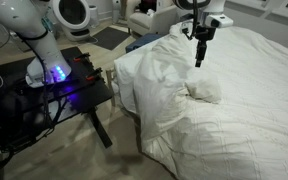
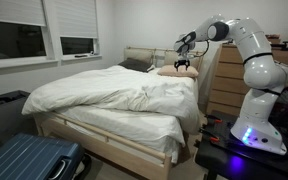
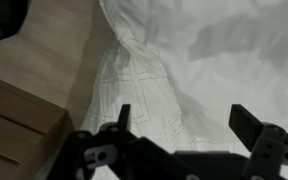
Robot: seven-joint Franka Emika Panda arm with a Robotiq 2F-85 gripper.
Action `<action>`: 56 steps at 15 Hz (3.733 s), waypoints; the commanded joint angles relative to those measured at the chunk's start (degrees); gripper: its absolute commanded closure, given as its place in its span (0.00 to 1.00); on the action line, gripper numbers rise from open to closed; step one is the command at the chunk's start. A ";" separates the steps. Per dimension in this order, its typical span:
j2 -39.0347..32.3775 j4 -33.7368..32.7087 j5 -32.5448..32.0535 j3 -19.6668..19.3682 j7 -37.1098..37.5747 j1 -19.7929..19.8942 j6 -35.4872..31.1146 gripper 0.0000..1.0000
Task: Spread the bed fully
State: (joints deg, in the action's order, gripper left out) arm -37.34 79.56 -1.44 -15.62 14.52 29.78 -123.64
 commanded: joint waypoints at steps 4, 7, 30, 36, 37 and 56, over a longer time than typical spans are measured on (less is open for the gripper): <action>0.29 2.39 4.21 0.13 -4.95 0.51 -1.29 0.00; -0.41 3.11 8.46 1.54 -8.12 1.36 -5.16 0.00; -13.01 -3.24 6.49 4.02 -23.76 6.08 -5.03 0.00; -12.25 -0.12 12.86 9.11 -25.03 9.15 -14.70 0.00; -12.22 0.27 13.55 9.97 -25.33 9.62 -15.91 0.10; -4.85 4.00 14.40 11.29 -20.38 8.73 -19.47 0.99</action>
State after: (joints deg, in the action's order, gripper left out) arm -47.43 79.58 12.53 -4.13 -7.37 39.43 -142.19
